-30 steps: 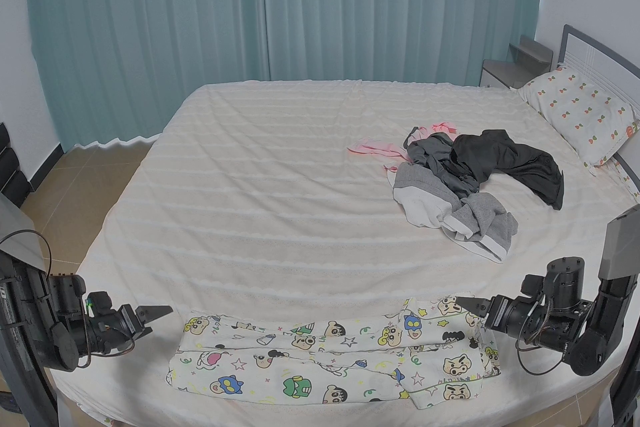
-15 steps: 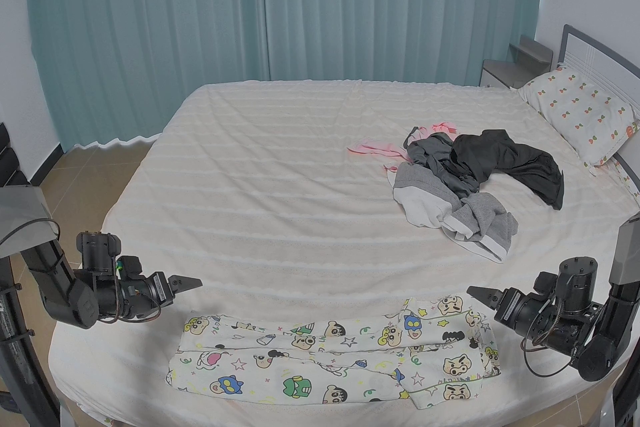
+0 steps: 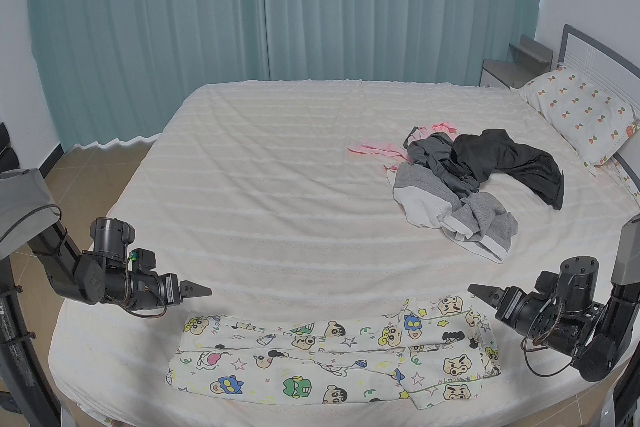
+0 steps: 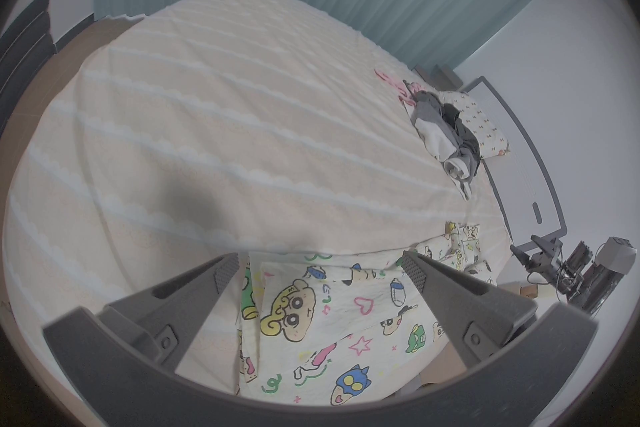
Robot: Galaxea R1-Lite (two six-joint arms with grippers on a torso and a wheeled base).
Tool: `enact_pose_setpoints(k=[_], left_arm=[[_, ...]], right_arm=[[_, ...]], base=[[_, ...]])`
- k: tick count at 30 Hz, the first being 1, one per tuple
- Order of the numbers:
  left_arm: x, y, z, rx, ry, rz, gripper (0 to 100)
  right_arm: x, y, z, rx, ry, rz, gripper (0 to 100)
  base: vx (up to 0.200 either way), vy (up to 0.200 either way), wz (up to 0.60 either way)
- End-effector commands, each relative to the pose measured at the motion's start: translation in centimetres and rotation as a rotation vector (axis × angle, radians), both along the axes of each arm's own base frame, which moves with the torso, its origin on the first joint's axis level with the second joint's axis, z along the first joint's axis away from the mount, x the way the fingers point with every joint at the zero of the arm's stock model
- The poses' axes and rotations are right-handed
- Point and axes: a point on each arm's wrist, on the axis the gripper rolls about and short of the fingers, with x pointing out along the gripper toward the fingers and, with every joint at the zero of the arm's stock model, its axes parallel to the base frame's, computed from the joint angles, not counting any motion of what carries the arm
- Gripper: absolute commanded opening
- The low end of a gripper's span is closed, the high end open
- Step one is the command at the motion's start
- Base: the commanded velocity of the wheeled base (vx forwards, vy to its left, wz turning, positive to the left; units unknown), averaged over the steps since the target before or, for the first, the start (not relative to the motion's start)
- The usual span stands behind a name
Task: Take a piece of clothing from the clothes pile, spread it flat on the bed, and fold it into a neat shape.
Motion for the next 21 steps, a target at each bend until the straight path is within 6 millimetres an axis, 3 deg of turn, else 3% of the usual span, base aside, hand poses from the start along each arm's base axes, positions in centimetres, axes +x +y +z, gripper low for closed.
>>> enact_pose_setpoints(k=[1, 8, 19, 20, 21], left_arm=[[-0.1, -0.1, -2.2, 0.005, 0.066, -0.014, 100], [-0.3, -0.4, -2.6, 0.014, 0.073, -0.041, 100], [-0.8, -2.5, -3.0, 0.088, 0.093, -0.071, 100], [-0.8, -2.6, -3.1, 0.1, 0.096, -0.068, 0], [-0.7, -2.7, -3.1, 0.105, 0.095, -0.066, 0]], right_arm=[[-0.4, -0.1, -0.2, -0.005, 0.018, 0.003, 100], [-0.3, 0.0, -0.4, -0.008, 0.027, 0.003, 100], [-0.3, 0.0, -0.3, -0.007, 0.024, 0.003, 100], [-0.3, 0.0, -0.3, -0.007, 0.024, 0.003, 100], [-0.3, 0.0, -0.3, -0.007, 0.024, 0.003, 100]], base=[[0.0, 0.0, 0.0], [0.0, 0.0, 0.0], [0.0, 0.0, 0.0], [0.0, 0.0, 0.0], [0.0, 0.0, 0.0]])
